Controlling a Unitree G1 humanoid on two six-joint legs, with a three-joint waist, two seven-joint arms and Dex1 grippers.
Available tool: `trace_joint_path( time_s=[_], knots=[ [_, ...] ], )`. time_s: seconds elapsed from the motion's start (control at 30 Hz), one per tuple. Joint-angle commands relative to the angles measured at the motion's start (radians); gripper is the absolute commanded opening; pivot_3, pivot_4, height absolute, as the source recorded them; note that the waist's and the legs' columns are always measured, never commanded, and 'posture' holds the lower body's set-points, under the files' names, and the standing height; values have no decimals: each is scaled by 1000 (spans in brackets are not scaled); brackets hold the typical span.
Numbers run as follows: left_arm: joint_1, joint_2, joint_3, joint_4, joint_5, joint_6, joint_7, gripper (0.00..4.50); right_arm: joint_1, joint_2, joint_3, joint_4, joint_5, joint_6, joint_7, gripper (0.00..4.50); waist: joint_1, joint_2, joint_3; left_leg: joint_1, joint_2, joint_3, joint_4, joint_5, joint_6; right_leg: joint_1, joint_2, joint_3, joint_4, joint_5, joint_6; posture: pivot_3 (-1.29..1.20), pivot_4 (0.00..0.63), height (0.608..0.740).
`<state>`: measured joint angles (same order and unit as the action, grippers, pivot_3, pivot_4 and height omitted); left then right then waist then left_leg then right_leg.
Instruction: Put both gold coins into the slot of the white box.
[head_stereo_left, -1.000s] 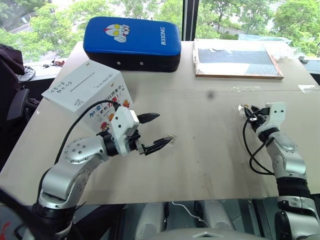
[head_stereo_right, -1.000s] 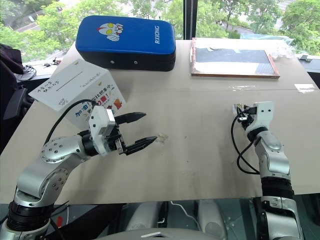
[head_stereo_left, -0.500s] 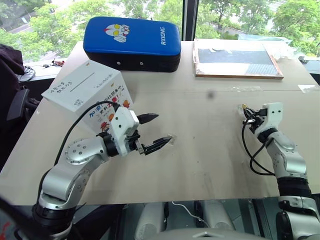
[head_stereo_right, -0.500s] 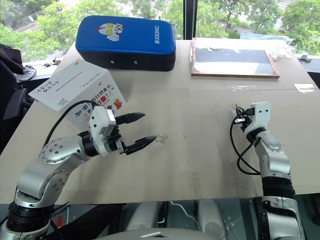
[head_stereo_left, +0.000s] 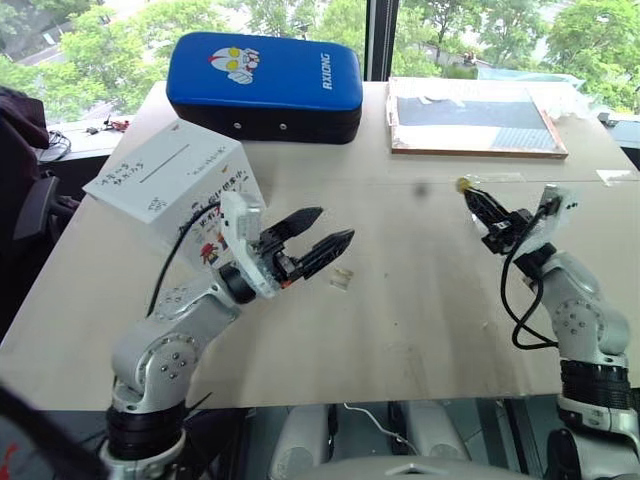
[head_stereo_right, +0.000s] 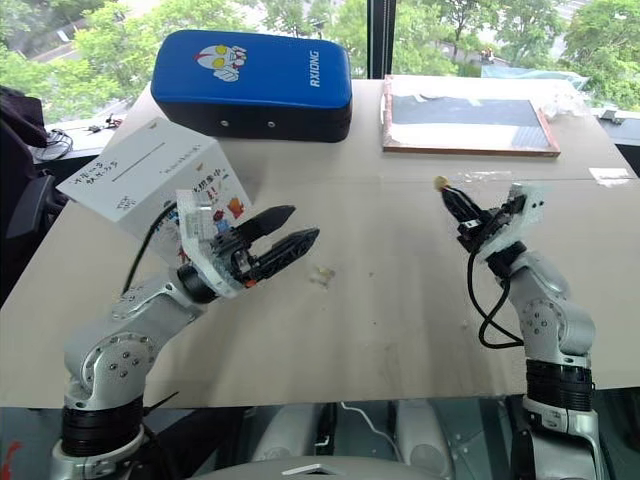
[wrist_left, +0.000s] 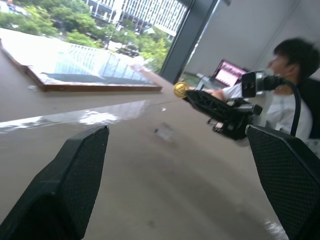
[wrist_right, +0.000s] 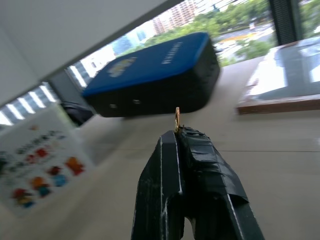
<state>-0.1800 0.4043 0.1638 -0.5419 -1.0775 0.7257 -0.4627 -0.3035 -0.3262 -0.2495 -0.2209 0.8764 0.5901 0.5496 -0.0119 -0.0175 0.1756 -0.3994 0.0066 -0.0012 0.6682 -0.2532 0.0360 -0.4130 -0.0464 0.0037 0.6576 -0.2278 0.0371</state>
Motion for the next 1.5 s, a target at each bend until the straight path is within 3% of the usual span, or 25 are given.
trace_joint_path(
  time_s=[0.03,0.23,0.37,0.47,1.33,1.43,1.5],
  knots=[
    [-17,-27,38,-42,-211,21,75,4500,-18,10,8,-136,219,132,-31,15,0,0,0,0,0,0,0,0,0,0,0,0,0,0,0,0,150,740],
    [-17,-50,43,-40,-447,5,133,4500,-23,24,64,-245,475,252,-114,15,0,0,0,0,-1,0,0,0,0,0,2,0,0,0,0,0,150,740],
    [-14,-56,26,-46,-513,-9,145,3249,-39,16,100,-266,549,272,-135,0,0,0,0,0,-1,0,0,0,0,0,2,-1,-1,0,0,0,150,740],
    [-7,-52,7,-50,-514,-9,140,1680,-56,14,123,-276,588,276,-150,0,-1,0,0,0,-2,0,0,0,0,0,3,-1,-1,0,0,0,150,740],
    [-12,-56,-56,-57,-581,-22,115,1680,-90,-22,214,-317,655,258,-169,0,0,0,0,-1,-1,0,0,0,0,0,3,-3,-2,-1,-1,0,150,740],
    [-15,-63,-64,-57,-589,-31,113,856,-93,-20,215,-320,654,253,-174,0,0,0,0,-1,-1,0,0,0,0,0,3,-3,-2,-1,-1,0,150,740],
    [-18,-66,-61,-55,-597,-35,111,56,-93,-21,214,-320,654,251,-176,0,0,0,0,-1,-1,0,0,0,0,0,3,-3,-2,-1,-1,0,150,740]
  ],
)
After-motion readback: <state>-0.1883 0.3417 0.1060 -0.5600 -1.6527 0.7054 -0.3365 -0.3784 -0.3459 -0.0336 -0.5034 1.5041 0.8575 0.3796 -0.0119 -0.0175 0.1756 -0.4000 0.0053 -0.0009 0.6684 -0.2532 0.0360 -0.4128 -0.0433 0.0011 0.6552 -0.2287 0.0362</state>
